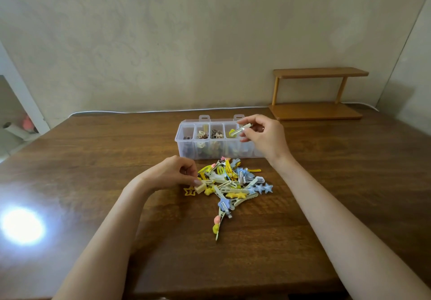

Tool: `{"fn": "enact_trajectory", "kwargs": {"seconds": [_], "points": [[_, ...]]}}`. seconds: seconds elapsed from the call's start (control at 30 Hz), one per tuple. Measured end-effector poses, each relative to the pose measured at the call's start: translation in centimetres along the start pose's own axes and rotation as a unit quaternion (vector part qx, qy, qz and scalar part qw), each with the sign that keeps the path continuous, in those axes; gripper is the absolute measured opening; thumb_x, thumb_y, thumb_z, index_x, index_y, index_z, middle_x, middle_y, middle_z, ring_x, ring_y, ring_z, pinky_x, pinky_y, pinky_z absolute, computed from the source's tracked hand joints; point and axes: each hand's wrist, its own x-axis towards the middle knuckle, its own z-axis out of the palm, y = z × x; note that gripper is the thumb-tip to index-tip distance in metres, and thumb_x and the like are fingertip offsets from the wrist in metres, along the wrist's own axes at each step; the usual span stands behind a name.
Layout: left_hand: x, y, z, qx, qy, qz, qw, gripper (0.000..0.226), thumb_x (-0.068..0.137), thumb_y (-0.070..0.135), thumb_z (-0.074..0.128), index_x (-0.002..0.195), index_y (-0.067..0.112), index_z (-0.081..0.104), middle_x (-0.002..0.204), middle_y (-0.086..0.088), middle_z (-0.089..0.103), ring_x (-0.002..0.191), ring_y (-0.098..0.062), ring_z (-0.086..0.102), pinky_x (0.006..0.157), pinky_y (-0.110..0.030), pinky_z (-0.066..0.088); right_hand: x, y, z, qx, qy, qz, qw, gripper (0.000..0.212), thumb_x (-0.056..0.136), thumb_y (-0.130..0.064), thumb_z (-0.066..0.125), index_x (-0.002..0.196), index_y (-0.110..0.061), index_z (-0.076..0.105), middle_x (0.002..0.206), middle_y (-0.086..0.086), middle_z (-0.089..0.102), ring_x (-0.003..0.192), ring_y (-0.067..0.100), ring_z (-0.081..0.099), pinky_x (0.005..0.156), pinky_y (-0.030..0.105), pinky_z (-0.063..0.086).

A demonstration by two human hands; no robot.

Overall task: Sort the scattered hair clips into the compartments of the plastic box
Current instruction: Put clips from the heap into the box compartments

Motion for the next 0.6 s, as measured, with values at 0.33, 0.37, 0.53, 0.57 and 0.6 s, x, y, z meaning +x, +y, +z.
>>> {"fn": "enact_trajectory", "kwargs": {"seconds": [0.33, 0.37, 0.53, 0.57, 0.6], "points": [[-0.2, 0.4, 0.0, -0.028, 0.071, 0.037, 0.996, 0.012, 0.081, 0.027, 0.069, 0.079, 0.017, 0.062, 0.074, 0.008, 0.059, 0.066, -0.004, 0.050, 0.062, -0.017, 0.039, 2.9, 0.7, 2.1, -0.241, -0.063, -0.041, 0.968, 0.023, 0.088, -0.010, 0.059, 0.107, -0.016, 0.071, 0.115, 0.006, 0.066, 0.103, 0.020, 0.060, 0.090, 0.031, 0.048], [-0.3, 0.5, 0.0, -0.030, 0.079, 0.040, 0.996, 0.011, 0.081, 0.026, 0.069, 0.079, 0.016, 0.063, 0.075, 0.008, 0.059, 0.067, -0.004, 0.051, 0.063, -0.017, 0.039, 2.6, 0.8, 2.1, -0.252, -0.071, -0.047, 0.964, 0.023, 0.088, -0.013, 0.059, 0.107, -0.018, 0.071, 0.116, 0.005, 0.066, 0.106, 0.020, 0.059, 0.093, 0.034, 0.047], [-0.2, 0.7, 0.2, -0.053, 0.123, 0.062, 0.989, 0.010, 0.082, 0.020, 0.068, 0.079, 0.013, 0.062, 0.078, 0.006, 0.064, 0.066, 0.003, 0.055, 0.063, -0.014, 0.042, 1.0, 0.8, 1.4, -0.205, -0.036, -0.090, 0.974, 0.020, 0.090, -0.009, 0.057, 0.100, -0.017, 0.072, 0.101, 0.003, 0.069, 0.090, 0.013, 0.061, 0.081, 0.026, 0.050], [-0.2, 0.7, 0.2, -0.052, 0.129, 0.061, 0.988, 0.011, 0.082, 0.021, 0.068, 0.078, 0.013, 0.061, 0.076, 0.006, 0.063, 0.064, 0.003, 0.053, 0.062, -0.014, 0.042, 0.6, 0.9, 1.2, -0.195, -0.024, -0.103, 0.975, 0.020, 0.089, -0.007, 0.056, 0.099, -0.015, 0.072, 0.099, 0.002, 0.070, 0.088, 0.012, 0.061, 0.079, 0.023, 0.049], [-0.2, 0.7, 0.2, -0.051, 0.133, 0.059, 0.988, 0.012, 0.082, 0.021, 0.068, 0.078, 0.013, 0.060, 0.075, 0.006, 0.063, 0.062, 0.003, 0.053, 0.061, -0.015, 0.043, 0.2, 1.0, 1.1, -0.185, -0.013, -0.117, 0.976, 0.020, 0.089, -0.005, 0.056, 0.097, -0.014, 0.072, 0.096, 0.002, 0.070, 0.087, 0.012, 0.062, 0.078, 0.023, 0.050]]}}
